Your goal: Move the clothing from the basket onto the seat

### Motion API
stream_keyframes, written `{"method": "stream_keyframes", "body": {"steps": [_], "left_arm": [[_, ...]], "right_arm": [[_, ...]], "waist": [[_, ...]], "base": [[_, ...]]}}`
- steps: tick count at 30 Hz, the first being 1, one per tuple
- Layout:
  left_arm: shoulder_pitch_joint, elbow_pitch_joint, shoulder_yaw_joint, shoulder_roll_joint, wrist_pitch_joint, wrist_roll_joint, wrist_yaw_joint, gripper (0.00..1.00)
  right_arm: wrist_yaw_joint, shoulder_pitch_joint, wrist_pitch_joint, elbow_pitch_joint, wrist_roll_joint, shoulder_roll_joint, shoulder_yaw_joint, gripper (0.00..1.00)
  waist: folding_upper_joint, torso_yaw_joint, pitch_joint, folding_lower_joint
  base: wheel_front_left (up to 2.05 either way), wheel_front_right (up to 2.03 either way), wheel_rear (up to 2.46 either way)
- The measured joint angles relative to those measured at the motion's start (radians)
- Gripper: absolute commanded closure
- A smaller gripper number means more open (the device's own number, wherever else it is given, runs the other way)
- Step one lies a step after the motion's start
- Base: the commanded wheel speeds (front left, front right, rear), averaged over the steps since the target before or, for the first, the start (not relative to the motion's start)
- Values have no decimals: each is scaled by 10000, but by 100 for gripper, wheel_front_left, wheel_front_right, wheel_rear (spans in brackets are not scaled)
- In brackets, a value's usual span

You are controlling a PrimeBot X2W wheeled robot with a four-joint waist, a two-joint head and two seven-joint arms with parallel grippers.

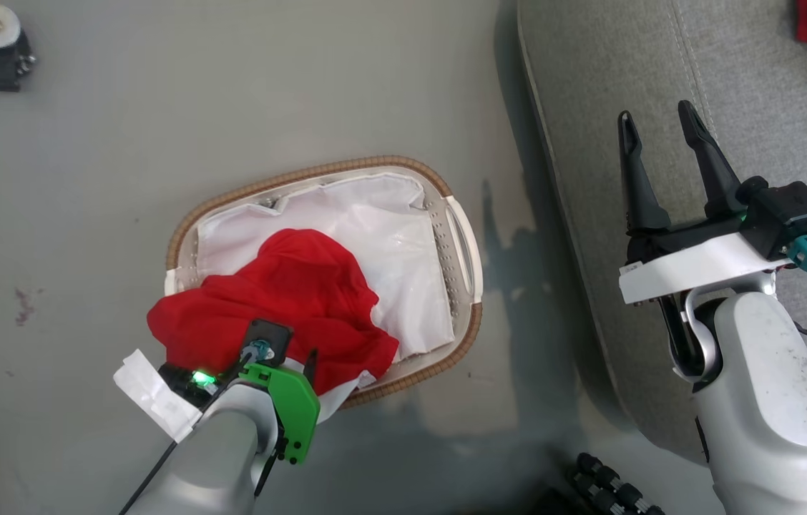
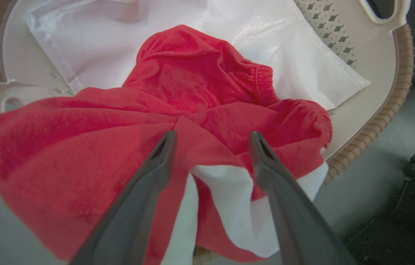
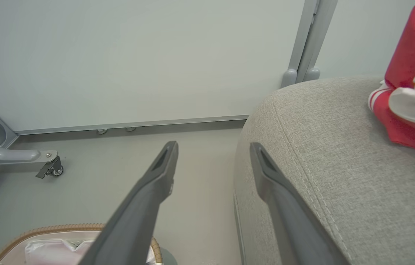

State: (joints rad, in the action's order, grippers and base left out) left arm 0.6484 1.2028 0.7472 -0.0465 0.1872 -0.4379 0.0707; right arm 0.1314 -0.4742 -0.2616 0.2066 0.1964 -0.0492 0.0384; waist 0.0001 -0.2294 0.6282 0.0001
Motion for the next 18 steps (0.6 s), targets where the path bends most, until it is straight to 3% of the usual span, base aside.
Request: {"method": "stream_keyframes", "body": {"steps": [17, 18], "left_arm": [[451, 779, 276, -132, -1417, 42, -947, 0], [451, 788, 267, -140, -1544, 0, -974, 13]], "right_arm": [[0, -309, 0, -111, 242, 2, 326, 0], [0, -314, 0, -111, 249, 2, 337, 0]], "waist": [[0, -535, 939, 0], [0, -558, 966, 0]], "base": [[0, 0, 0], [0, 0, 0]]}}
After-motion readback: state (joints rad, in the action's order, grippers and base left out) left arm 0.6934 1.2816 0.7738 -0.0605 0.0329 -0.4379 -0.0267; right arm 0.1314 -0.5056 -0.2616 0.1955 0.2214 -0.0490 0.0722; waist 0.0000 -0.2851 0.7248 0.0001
